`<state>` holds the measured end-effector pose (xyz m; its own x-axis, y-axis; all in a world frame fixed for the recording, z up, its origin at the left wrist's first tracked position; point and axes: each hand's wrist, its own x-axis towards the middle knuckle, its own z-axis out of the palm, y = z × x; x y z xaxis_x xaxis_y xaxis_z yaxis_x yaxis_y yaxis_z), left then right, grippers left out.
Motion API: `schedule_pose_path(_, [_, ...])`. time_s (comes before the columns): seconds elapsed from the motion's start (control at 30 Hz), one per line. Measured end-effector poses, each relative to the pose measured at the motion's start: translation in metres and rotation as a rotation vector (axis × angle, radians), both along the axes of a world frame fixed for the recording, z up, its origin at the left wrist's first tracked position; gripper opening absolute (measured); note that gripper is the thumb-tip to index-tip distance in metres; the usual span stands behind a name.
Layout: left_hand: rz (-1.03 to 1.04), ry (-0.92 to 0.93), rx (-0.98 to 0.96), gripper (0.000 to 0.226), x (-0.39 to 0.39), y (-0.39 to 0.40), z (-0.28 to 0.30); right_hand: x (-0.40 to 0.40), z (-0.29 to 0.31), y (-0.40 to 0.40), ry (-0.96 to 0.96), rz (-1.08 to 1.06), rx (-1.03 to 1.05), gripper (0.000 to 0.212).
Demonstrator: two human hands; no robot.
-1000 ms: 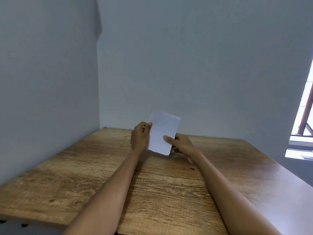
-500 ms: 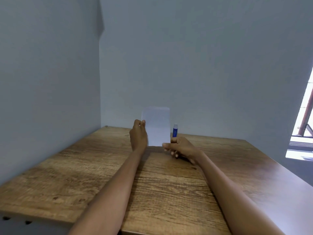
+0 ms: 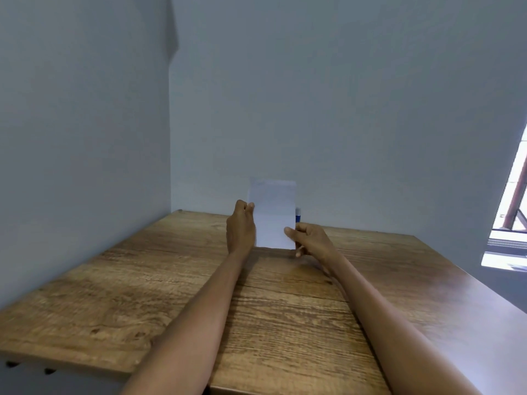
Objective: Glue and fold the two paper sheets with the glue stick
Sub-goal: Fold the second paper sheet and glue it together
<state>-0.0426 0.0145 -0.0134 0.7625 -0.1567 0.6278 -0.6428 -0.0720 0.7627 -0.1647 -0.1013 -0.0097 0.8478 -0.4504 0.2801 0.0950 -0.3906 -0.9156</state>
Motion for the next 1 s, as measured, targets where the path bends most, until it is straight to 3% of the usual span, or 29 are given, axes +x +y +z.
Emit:
schedule_pose_path(0.2, [-0.038,0.008,0.002,0.028,0.003,0.000,-0.002,-0.002,0.000,-0.001,-0.002,-0.053,0.149,0.040])
schedule_pose_path(0.27, [-0.096,0.038,0.028,0.028,0.003,0.000,-0.004,-0.001,0.000,0.000,-0.038,-0.080,0.096,0.035])
schedule_pose_path(0.4, [-0.253,0.204,0.040,0.035,-0.002,-0.003,-0.008,-0.004,-0.002,-0.009,-0.055,-0.196,0.070,0.031])
schedule_pose_path(0.57, [-0.344,0.415,0.002,0.018,-0.001,0.002,-0.012,-0.012,-0.006,-0.020,0.026,-0.225,0.101,0.026])
schedule_pose_path(0.77, [-0.269,0.363,0.101,0.016,-0.014,-0.002,-0.012,-0.038,-0.005,-0.027,-0.013,-0.241,0.232,0.014])
schedule_pose_path(0.9, [-0.298,0.322,0.161,0.019,-0.039,-0.035,-0.003,-0.065,-0.003,-0.053,-0.013,-0.306,0.225,0.024])
schedule_pose_path(1.0, [-0.352,0.291,0.219,0.008,-0.061,-0.076,0.012,-0.088,-0.003,-0.086,0.002,-0.447,0.151,0.028])
